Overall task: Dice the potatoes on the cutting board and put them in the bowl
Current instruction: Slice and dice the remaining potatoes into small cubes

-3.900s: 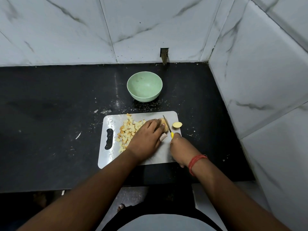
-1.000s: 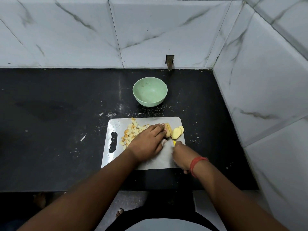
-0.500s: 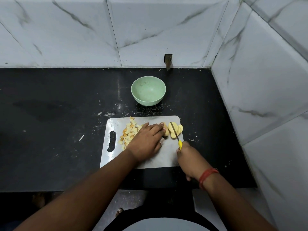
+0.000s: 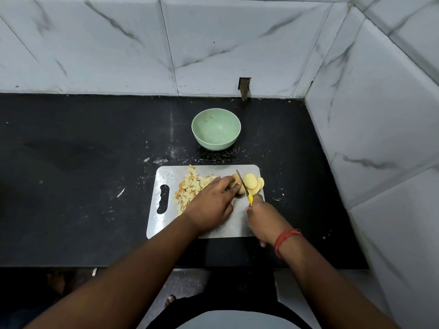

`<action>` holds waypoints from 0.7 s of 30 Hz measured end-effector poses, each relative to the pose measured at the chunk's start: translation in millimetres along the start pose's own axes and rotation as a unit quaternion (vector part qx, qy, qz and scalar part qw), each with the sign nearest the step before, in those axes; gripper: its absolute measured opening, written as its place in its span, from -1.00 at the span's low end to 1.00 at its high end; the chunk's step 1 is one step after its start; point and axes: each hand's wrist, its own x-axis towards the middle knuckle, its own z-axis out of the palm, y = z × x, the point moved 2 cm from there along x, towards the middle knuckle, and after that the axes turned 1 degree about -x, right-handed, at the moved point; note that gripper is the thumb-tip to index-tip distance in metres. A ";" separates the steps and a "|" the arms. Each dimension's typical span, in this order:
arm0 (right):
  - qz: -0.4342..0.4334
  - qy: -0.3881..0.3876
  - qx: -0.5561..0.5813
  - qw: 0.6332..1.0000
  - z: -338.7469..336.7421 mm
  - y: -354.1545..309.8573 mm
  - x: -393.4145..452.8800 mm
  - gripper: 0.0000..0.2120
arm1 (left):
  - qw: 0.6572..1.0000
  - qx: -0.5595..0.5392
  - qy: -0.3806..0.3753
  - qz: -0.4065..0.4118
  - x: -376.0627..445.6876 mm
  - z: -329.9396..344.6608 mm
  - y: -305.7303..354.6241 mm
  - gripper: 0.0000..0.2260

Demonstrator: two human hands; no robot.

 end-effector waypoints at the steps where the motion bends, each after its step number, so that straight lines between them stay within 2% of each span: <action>1: -0.004 0.003 -0.006 1.000 0.1 -0.3 -0.5 -0.82 | 1.000 -0.003 -0.001 -0.001 0.4 -0.6 0.0 -0.55; 4: -0.010 0.007 -0.024 1.000 2.3 2.2 2.2 -0.79 | 1.000 -0.008 -0.008 -0.004 0.5 -1.4 -1.4 -0.55; 9: -0.002 0.011 -0.062 0.998 5.2 5.9 7.4 -0.57 | 1.000 -0.010 -0.017 -0.009 0.3 -0.6 -2.8 -0.54; 14: -0.025 0.045 -0.063 0.997 7.8 13.3 13.7 -0.62 | 1.000 -0.009 -0.016 -0.009 1.1 -2.2 -2.2 -0.54; 21: -0.030 0.045 -0.046 0.997 9.6 15.3 18.0 -0.66 | 1.000 -0.007 -0.019 -0.006 3.3 0.2 -2.5 -0.53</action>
